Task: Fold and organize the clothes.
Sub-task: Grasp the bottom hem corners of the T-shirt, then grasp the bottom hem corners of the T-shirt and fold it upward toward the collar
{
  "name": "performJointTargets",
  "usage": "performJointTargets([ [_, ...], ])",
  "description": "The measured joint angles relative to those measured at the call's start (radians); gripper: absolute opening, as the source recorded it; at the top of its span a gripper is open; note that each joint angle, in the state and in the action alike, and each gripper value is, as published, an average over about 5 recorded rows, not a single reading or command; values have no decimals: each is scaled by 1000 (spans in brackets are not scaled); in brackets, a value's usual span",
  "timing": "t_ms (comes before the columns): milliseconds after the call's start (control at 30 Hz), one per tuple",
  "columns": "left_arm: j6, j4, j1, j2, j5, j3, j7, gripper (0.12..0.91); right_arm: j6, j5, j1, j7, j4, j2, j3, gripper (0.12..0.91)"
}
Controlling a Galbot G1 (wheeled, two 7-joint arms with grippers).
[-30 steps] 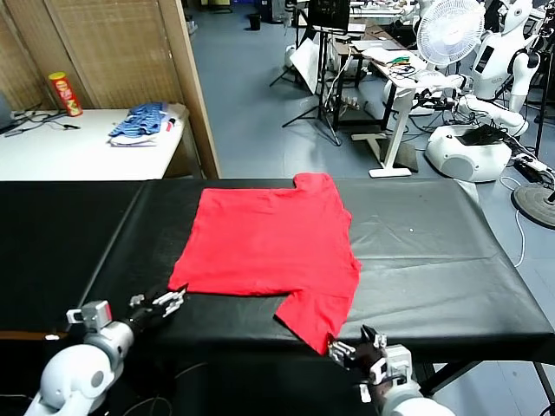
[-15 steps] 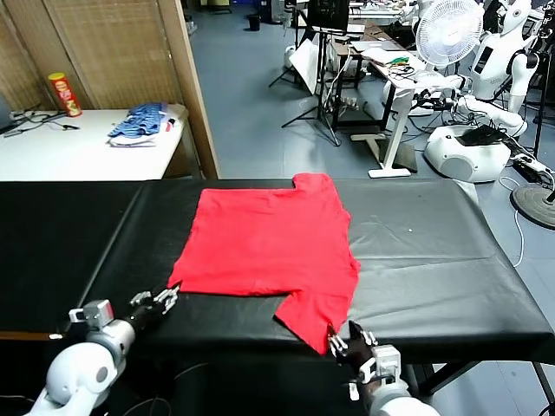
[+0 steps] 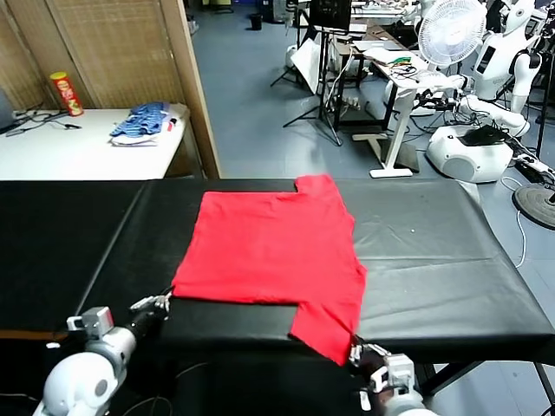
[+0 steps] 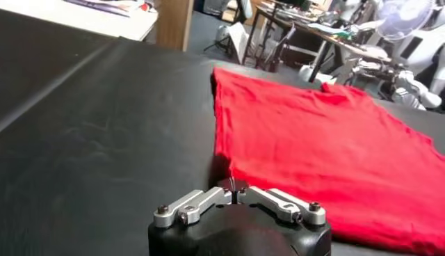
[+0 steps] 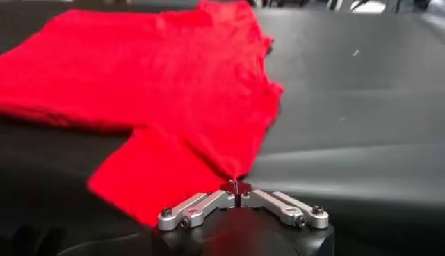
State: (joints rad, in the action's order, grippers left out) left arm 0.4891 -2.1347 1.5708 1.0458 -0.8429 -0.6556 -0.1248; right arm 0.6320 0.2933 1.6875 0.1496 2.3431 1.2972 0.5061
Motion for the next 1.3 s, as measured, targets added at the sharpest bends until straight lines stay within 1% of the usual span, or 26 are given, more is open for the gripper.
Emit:
performJointTargets([
  [167, -30, -32, 1, 25, -17, 1, -12, 125, -116, 45, -122, -43, -105, -27, 25, 122],
  [300, -55, -27, -36, 54, -43, 4, -16, 125, -171, 54, -239, -65, -203, -38, 11, 122],
  [500, -64, 14, -115, 90, -35, 17, -29, 125, -192, 39, -380, -73, -333, -45, -27, 122],
  [667, -66, 64, -176, 97, 5, 45, -29, 125, -197, 15, -470, -86, -437, -38, -58, 122],
  [800, -66, 107, -222, 95, 20, 68, -34, 125, -220, 5, -532, -102, -512, -35, -82, 122],
  [933, -71, 153, -271, 85, 43, 89, -35, 125, -251, 1, -588, -130, -580, -39, -104, 122],
  [1067, -80, 205, -322, 74, 74, 116, -32, 125, -265, 12, -625, -173, -624, -48, -119, 122],
  [1133, -81, 230, -345, 71, 83, 131, -30, 125, -249, 27, -628, -187, -628, -55, -118, 143],
  [1167, -80, 241, -356, 70, 87, 138, -29, 125, -238, 37, -625, -190, -624, -59, -115, 170],
  [1200, -78, 250, -364, 70, 91, 144, -28, 125, -226, 46, -619, -192, -615, -64, -112, 214],
  [1300, -71, 266, -378, 71, 112, 155, -20, 128, -193, 65, -585, -192, -567, -82, -98, 407],
])
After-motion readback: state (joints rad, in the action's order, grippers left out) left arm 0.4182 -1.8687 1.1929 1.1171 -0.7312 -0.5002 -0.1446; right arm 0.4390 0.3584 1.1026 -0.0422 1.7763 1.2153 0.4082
